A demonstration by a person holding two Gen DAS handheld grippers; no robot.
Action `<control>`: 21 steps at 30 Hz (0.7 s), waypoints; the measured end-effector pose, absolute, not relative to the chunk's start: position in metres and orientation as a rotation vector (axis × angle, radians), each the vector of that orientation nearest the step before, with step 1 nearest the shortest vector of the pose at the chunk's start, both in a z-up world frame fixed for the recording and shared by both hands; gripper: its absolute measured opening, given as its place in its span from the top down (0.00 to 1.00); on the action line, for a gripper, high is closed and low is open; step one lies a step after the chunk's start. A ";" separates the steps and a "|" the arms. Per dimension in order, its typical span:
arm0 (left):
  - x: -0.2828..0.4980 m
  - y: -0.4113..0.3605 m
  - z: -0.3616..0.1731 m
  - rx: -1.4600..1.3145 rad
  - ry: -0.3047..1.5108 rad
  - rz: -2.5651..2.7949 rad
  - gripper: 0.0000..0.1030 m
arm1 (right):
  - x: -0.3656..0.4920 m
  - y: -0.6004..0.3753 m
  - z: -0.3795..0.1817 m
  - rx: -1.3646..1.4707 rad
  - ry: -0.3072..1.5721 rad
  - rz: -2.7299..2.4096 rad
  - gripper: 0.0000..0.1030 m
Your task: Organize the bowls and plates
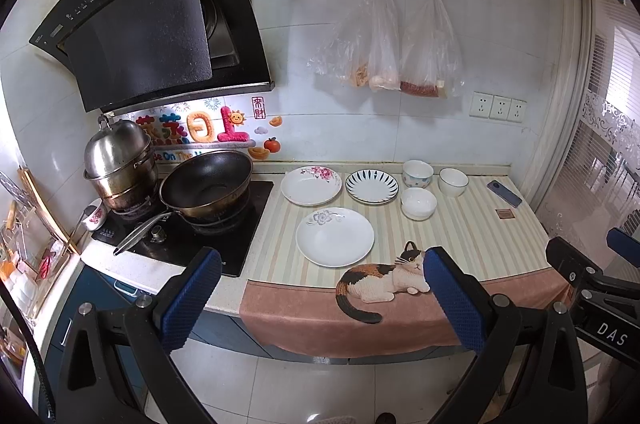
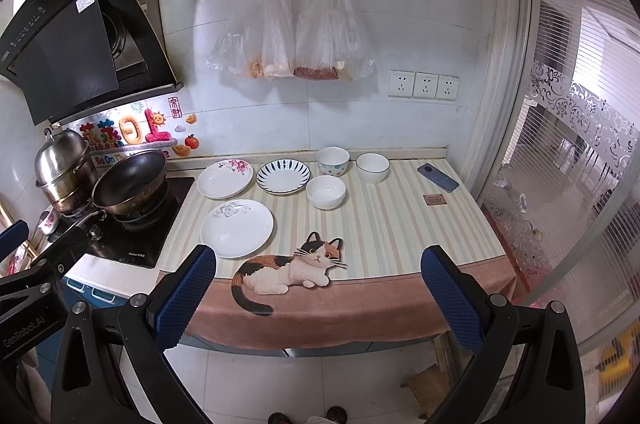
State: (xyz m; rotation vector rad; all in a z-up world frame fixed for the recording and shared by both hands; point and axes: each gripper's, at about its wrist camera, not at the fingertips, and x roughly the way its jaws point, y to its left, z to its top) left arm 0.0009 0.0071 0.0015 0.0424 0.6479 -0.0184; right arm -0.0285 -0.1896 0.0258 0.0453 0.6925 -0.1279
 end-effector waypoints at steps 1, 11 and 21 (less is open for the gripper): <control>0.001 0.007 0.002 0.043 0.648 -0.018 0.00 | -0.027 -0.190 0.027 0.046 0.693 -0.128 0.00; 0.001 0.007 0.002 0.043 0.644 -0.017 0.00 | -0.025 -0.190 0.027 0.050 0.693 -0.129 0.00; 0.003 0.008 0.005 0.044 0.642 -0.016 0.00 | -0.025 -0.191 0.024 0.051 0.685 -0.129 0.00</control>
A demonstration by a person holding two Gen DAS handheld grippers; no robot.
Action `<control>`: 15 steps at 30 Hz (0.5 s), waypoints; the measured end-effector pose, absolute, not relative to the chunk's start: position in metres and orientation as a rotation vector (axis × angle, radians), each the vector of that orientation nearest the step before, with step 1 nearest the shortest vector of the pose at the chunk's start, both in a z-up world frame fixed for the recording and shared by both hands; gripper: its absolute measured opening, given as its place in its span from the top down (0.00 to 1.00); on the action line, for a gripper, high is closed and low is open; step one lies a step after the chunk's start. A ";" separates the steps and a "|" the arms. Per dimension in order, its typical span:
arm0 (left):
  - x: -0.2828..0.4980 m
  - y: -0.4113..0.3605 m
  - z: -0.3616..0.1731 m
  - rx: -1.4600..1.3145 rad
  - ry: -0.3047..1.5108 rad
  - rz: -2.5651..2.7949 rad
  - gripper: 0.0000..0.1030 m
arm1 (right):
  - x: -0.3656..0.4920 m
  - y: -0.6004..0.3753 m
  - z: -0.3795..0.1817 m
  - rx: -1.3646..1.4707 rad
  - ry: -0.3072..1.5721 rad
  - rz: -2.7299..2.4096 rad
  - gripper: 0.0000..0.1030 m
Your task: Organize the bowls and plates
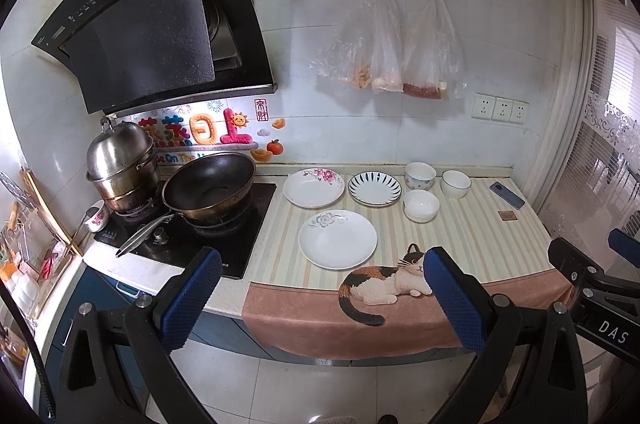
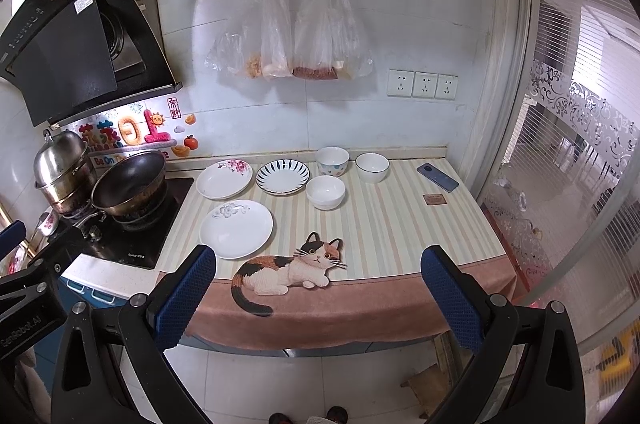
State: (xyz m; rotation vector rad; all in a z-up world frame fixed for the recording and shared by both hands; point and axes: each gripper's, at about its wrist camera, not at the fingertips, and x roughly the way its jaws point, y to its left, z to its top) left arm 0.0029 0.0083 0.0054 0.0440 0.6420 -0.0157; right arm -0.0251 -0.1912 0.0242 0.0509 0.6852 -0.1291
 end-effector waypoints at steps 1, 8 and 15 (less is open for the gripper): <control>0.003 0.008 0.006 0.044 0.643 -0.017 0.00 | -0.026 -0.192 0.023 0.052 0.685 -0.128 0.00; 0.006 0.013 0.006 0.036 0.638 -0.012 0.00 | -0.027 -0.189 0.019 0.052 0.686 -0.123 0.00; 0.010 0.019 0.005 0.029 0.646 -0.016 0.00 | -0.026 -0.188 0.019 0.054 0.687 -0.122 0.00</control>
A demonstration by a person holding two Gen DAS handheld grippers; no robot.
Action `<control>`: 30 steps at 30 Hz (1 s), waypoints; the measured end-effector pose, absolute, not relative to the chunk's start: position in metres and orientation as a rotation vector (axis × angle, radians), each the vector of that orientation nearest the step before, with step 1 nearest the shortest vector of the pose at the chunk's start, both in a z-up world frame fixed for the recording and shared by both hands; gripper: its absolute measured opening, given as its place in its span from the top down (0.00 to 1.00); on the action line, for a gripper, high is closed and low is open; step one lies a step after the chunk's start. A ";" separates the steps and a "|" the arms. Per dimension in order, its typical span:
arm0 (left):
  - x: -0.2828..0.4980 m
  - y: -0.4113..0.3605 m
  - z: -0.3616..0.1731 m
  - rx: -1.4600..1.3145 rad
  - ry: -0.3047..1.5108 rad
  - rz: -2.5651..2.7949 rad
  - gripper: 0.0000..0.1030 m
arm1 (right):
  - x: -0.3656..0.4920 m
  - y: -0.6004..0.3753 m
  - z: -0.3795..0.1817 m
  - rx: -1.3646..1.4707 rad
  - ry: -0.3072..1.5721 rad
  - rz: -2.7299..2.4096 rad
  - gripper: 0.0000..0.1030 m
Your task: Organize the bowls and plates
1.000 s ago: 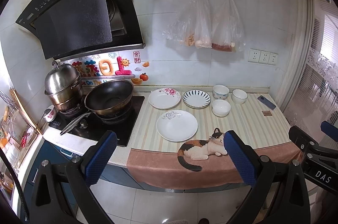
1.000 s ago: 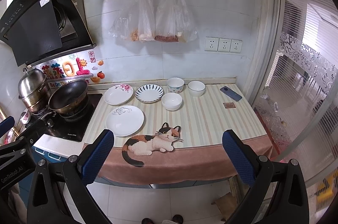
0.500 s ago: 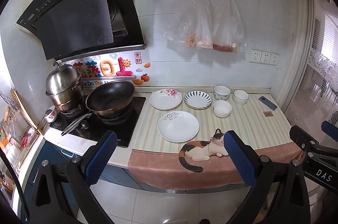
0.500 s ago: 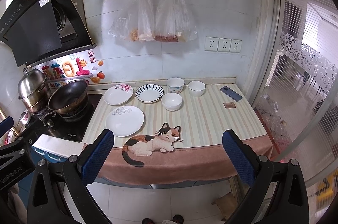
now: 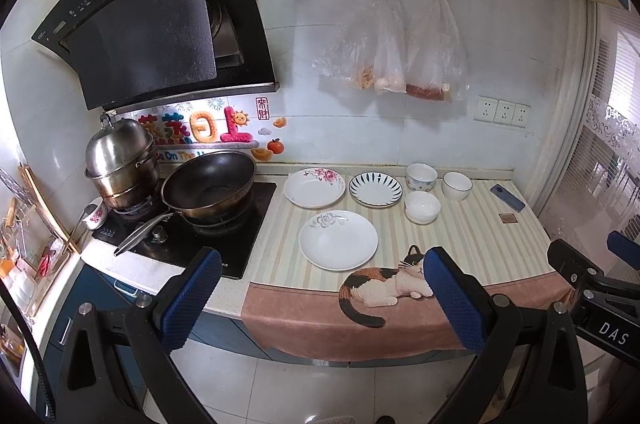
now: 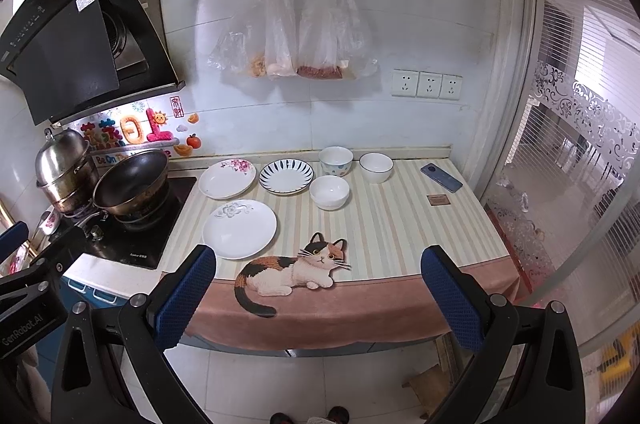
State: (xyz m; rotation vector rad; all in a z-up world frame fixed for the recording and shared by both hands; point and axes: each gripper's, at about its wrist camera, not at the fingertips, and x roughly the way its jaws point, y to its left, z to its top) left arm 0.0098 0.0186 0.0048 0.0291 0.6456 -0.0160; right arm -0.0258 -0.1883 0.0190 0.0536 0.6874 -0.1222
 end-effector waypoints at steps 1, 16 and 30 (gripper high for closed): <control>0.011 0.020 0.005 0.028 0.647 -0.016 0.00 | -0.025 -0.187 0.019 0.055 0.689 -0.121 0.00; 0.101 0.061 -0.066 0.039 0.682 0.056 0.00 | 0.074 -0.173 -0.080 0.164 0.900 -0.026 0.00; 0.309 0.085 -0.242 0.025 1.055 0.104 0.00 | 0.316 -0.181 -0.266 0.226 1.191 0.164 0.00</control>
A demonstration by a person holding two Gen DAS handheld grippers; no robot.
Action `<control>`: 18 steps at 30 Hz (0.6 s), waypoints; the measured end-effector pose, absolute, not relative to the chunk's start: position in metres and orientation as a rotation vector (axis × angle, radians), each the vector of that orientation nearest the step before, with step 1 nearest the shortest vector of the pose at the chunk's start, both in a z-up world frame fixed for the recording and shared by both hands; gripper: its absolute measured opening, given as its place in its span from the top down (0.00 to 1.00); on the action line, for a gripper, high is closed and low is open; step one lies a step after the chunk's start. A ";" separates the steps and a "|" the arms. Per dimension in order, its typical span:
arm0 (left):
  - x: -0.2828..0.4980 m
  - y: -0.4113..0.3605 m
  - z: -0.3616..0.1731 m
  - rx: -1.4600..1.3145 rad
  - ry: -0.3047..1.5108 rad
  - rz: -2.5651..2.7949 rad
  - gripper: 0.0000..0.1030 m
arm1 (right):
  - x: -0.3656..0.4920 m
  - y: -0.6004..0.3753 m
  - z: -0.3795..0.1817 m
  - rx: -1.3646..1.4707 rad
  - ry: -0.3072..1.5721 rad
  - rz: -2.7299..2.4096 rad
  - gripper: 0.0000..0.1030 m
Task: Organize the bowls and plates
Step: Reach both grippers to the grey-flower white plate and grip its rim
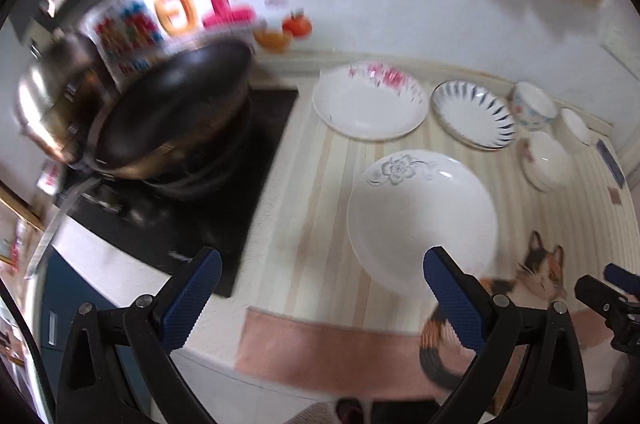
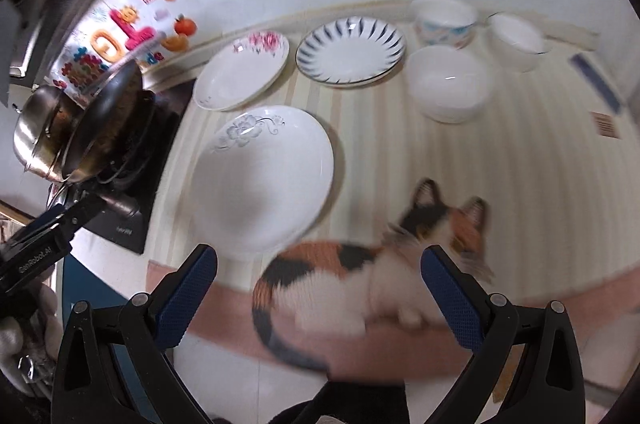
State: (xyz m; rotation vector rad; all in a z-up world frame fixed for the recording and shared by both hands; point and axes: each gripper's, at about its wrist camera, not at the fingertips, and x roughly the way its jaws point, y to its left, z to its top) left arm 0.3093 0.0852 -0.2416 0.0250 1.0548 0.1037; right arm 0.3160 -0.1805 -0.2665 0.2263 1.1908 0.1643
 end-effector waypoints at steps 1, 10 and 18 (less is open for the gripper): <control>0.325 0.085 -0.256 0.022 1.086 0.108 0.00 | 0.336 -0.181 -0.284 0.228 1.218 0.180 0.01; 0.404 0.081 -0.359 -0.065 1.295 0.063 0.12 | 0.444 -0.172 -0.393 0.302 1.379 0.290 0.17; 0.412 0.076 -0.383 -0.153 1.347 -0.016 0.61 | 0.465 -0.161 -0.419 0.378 1.406 0.392 0.62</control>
